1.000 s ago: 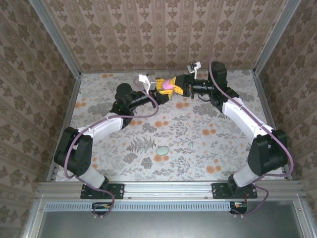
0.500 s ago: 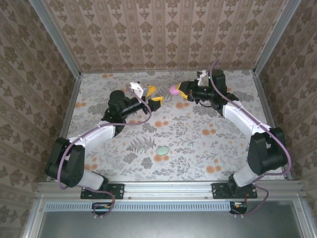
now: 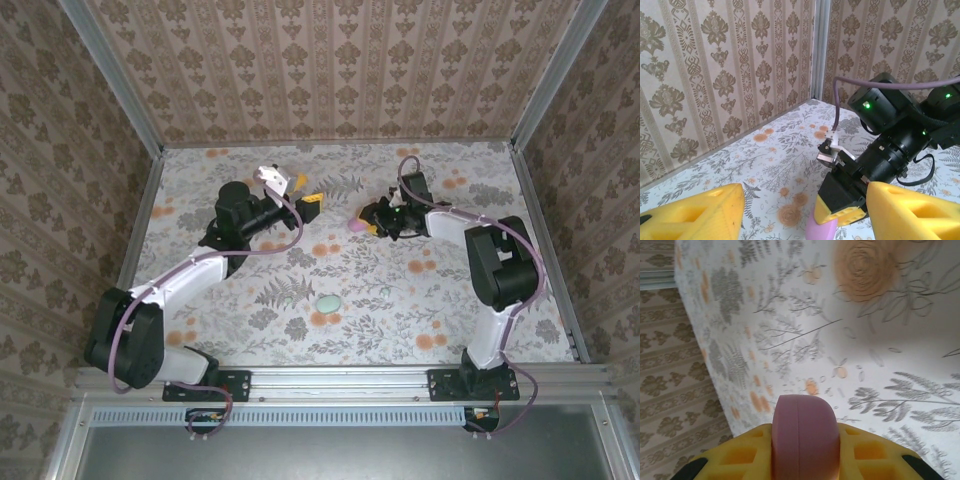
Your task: Insert wireless bluetooth earbuds into charging case
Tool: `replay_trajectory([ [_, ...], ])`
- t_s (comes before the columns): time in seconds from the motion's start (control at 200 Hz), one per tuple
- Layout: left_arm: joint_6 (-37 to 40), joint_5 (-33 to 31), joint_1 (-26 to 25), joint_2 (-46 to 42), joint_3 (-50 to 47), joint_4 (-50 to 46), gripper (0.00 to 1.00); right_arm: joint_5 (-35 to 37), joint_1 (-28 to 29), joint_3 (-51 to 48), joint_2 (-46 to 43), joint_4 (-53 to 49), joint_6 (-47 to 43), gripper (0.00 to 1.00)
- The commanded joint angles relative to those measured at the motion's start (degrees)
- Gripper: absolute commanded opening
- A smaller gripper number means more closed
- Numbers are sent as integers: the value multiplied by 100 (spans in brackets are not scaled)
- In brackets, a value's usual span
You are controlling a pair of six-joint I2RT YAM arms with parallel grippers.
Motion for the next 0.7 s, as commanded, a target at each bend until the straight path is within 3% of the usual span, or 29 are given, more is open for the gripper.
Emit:
replay_trajectory([
  [0.0, 201, -197, -18, -248, 18, -179, 66, 271, 31, 26, 201, 10, -220, 24],
  [0.46, 279, -277, -27, -173, 106, -296, 66, 391, 16, -157, 557, 166, -429, 27],
  [0.695, 273, -294, -26, -138, 130, -298, 66, 524, -11, -376, 406, 48, -404, 37],
])
